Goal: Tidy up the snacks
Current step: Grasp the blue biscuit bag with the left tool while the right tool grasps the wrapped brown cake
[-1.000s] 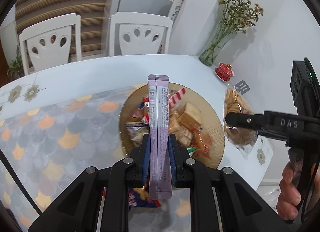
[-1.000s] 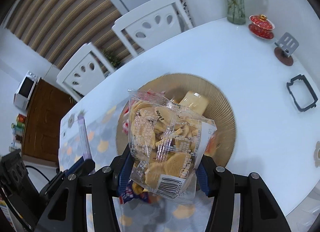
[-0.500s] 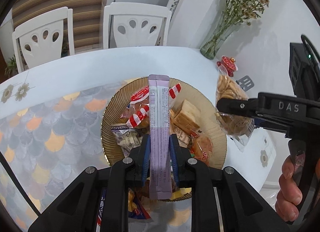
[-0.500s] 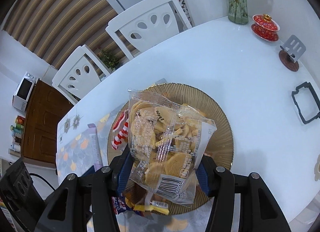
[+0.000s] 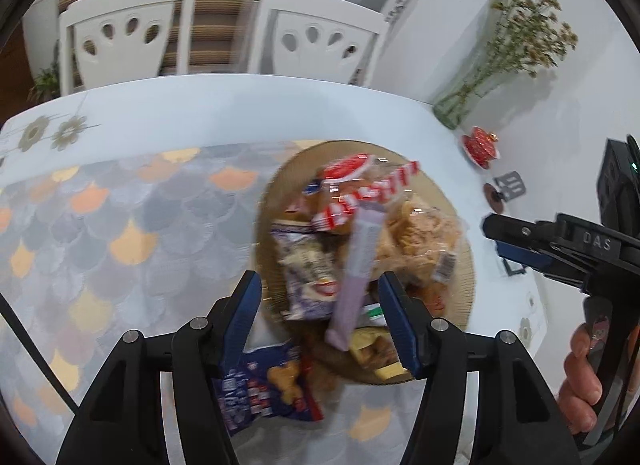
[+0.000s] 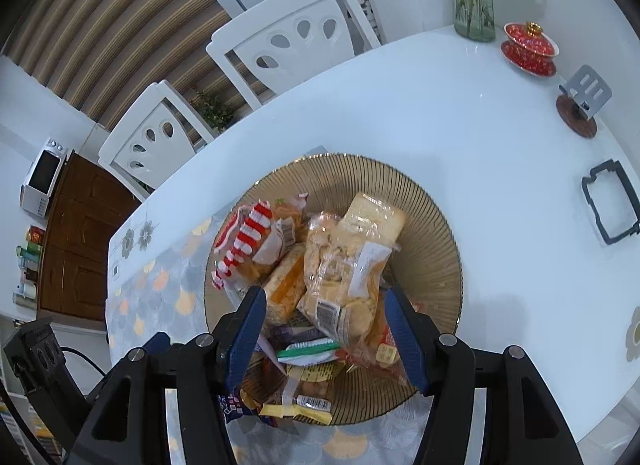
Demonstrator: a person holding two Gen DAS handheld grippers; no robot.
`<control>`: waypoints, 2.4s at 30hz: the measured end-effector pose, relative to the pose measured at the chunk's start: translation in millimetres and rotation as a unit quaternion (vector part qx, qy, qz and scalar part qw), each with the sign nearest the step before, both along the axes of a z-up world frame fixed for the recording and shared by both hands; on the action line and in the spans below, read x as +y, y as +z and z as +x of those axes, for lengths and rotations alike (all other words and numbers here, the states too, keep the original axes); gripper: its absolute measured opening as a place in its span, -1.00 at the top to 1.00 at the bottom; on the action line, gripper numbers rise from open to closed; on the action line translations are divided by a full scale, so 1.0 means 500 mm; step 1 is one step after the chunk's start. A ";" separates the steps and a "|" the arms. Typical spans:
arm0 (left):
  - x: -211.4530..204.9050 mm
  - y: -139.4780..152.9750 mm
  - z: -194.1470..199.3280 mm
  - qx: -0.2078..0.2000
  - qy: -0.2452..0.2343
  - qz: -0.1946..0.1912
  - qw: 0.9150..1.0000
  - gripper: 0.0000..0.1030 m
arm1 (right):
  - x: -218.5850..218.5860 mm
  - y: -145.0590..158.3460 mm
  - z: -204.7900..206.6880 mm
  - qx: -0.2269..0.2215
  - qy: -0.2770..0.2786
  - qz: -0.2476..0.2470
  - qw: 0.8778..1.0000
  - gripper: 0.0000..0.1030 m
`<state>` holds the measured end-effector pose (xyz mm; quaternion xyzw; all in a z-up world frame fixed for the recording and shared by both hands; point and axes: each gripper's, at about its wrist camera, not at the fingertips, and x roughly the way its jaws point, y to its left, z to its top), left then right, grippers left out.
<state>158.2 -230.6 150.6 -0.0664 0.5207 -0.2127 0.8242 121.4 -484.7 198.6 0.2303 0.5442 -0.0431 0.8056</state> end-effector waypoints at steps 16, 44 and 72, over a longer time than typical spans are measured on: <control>0.169 -0.031 -0.016 0.043 0.056 -0.002 0.998 -0.47 | 0.134 0.004 -0.034 0.000 0.051 -0.004 0.999 -0.16; 0.064 -0.195 -0.091 0.048 -0.158 0.143 0.976 -0.50 | 0.244 -0.225 -0.239 0.015 -0.045 -0.064 0.997 -0.07; 0.246 -0.209 -0.079 0.073 -0.146 0.125 0.979 -0.47 | 0.325 -0.289 -0.225 -0.006 -0.034 -0.129 0.991 0.33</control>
